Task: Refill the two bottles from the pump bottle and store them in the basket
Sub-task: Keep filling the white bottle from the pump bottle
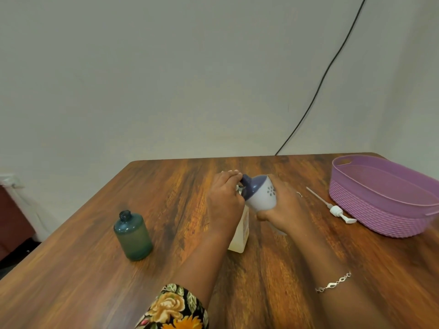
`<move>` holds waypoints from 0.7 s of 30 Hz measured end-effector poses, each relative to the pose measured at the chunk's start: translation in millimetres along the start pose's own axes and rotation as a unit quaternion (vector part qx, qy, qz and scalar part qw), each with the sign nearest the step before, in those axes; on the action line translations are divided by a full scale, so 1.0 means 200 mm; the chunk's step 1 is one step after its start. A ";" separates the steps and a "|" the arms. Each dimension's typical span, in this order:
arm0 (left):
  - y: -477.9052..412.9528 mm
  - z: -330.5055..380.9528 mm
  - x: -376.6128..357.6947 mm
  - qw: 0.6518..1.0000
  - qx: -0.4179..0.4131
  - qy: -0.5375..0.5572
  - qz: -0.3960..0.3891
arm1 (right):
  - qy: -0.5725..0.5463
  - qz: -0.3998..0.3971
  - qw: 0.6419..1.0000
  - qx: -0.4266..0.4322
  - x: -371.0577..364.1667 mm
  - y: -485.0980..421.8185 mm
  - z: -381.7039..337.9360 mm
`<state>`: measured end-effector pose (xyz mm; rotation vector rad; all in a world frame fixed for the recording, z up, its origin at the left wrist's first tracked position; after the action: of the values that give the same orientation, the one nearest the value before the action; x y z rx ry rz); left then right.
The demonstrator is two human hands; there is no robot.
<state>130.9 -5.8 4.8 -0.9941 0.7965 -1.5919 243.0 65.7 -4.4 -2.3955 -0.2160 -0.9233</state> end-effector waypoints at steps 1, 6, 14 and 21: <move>0.01 -0.01 -0.01 1.000 -0.002 -0.002 -0.002 | 0.010 -0.002 1.000 0.002 0.00 0.00 0.00; -0.02 0.00 0.00 1.000 -0.006 -0.010 -0.007 | 0.012 -0.012 1.000 0.002 0.01 0.00 0.00; -0.01 0.00 -0.01 1.000 0.000 -0.011 -0.003 | -0.008 -0.002 1.000 0.002 0.00 0.00 0.00; -0.05 0.01 0.01 1.000 -0.002 -0.012 -0.005 | -0.006 -0.010 1.000 -0.004 0.01 0.00 0.01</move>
<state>128.4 -5.0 14.4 -1.0188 0.7805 -1.5844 244.5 66.6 -4.0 -2.4111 -0.2413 -0.9214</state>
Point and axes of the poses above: each hand's wrist, its own y-axis away from the middle knuckle, its own x-axis out of the back of the hand, z = x × y, the point moved 2 cm from there along -y, towards the middle knuckle, and after that the axes turned 13 degrees about z, right-handed, at the moved point
